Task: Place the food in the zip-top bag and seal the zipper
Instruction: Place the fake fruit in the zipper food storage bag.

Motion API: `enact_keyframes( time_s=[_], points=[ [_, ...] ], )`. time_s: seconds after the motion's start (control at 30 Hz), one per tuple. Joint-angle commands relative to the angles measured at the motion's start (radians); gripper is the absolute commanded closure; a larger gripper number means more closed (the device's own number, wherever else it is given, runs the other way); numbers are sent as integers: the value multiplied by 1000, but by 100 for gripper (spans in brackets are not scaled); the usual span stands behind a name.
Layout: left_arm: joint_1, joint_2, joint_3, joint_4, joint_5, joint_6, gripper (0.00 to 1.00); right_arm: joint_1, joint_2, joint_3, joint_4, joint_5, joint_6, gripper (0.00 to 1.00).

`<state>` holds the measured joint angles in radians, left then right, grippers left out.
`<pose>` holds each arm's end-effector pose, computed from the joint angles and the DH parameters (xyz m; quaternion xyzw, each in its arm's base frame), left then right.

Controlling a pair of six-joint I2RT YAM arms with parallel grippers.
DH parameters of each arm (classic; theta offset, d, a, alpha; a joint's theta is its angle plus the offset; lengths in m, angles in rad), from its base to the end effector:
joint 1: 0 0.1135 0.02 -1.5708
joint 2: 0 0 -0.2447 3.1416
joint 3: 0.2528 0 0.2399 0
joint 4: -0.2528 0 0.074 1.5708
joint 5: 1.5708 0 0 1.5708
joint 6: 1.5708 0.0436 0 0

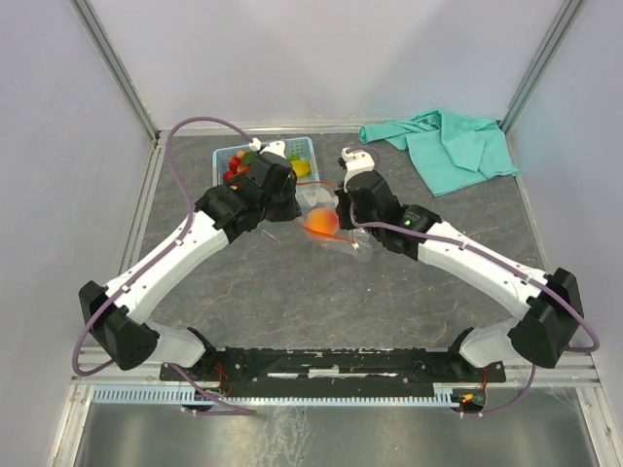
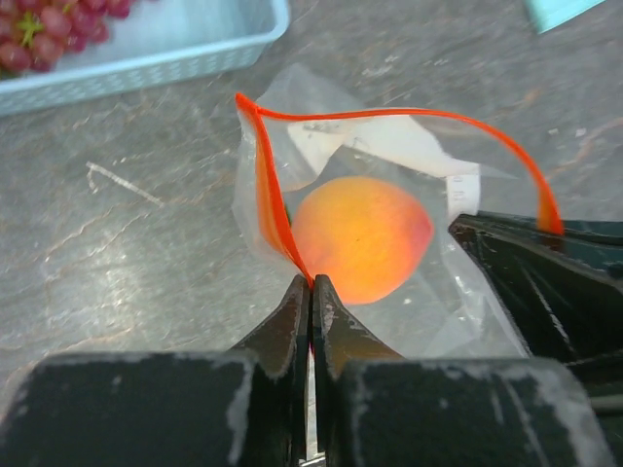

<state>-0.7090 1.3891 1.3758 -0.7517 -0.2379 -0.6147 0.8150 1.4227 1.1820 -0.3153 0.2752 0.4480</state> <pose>0.2289 -0.1828 0.3305 -0.0034 0.9146 -0.1532 0.3742 0.2297 0.2264 0.2972 -0.0924 0.8634 0.1874 0.4593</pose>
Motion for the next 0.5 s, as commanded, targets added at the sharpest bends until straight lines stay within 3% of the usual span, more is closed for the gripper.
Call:
enact_keyframes(
  time_s=[0.0,0.17,0.27,0.47],
  points=[
    [-2,-56,105,-3,72,40,97,-5,-59,126,-188,95,-160,97],
    [-3,-55,190,-25,153,53,97,-5,-85,159,-277,256,-243,98],
    [-3,-82,186,17,186,50,97,-5,-118,105,-236,335,-295,98],
    [-4,-66,185,36,210,48,97,-7,-149,118,-253,343,-284,98]
  ],
)
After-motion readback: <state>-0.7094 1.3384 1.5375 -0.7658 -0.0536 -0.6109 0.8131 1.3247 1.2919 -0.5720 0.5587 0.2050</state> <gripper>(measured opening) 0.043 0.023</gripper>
